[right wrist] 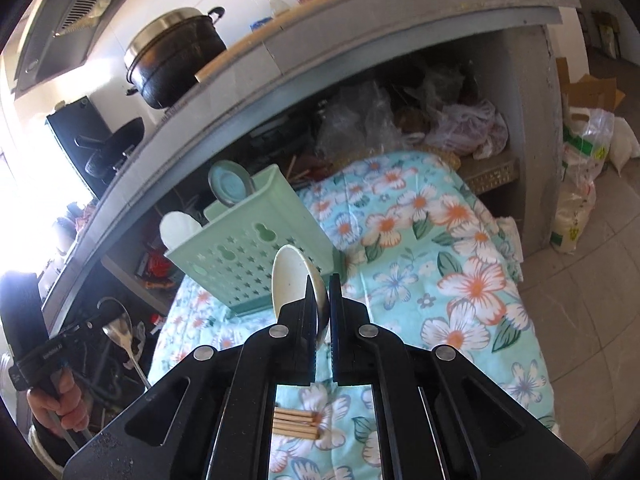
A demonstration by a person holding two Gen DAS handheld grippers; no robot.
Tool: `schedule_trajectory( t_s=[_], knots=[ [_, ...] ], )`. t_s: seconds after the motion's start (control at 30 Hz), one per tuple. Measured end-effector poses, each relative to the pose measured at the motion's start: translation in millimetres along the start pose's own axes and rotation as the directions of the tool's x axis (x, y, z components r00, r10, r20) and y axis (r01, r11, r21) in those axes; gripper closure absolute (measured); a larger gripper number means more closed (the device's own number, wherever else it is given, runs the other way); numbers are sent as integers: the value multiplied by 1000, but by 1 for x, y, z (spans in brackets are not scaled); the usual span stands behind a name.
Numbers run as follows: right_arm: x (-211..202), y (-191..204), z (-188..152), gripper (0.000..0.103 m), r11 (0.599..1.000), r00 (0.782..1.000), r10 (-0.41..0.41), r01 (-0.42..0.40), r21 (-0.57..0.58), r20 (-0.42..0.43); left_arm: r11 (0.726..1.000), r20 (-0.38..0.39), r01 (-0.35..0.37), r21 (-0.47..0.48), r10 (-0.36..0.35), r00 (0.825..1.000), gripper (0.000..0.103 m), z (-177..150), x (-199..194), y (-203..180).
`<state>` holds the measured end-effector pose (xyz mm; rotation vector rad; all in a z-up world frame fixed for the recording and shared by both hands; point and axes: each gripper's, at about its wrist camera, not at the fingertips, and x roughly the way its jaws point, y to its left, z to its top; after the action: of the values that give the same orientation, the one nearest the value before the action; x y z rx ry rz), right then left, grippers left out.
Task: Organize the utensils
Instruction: 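Raise the metal spoon above the green holder with the left gripper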
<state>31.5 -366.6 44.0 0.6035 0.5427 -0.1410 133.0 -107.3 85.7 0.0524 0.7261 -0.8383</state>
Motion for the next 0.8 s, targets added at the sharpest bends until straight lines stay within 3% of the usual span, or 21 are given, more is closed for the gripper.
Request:
schedule_trajectory(
  t_s=[0.17,0.3,0.4,0.63,0.8],
  knots=[
    [-12,6,5,99,1000,999,13,-12,-16,36,1000,111,-16,20,14,994,100,28,-24,-7],
    [-16,10,5,99,999,999,14,-13,-29,41,999,206,-25,36,17,979,100,54,-39,-12],
    [-16,12,6,99,999,999,18,-17,-31,44,996,279,-66,60,46,959,100,75,-46,-18],
    [-17,15,7,99,999,999,19,-17,-34,49,982,430,-169,86,116,895,100,113,-51,-27],
    [-15,14,7,99,999,999,24,-22,-31,40,975,441,-207,77,153,885,100,131,-37,-21]
  ],
)
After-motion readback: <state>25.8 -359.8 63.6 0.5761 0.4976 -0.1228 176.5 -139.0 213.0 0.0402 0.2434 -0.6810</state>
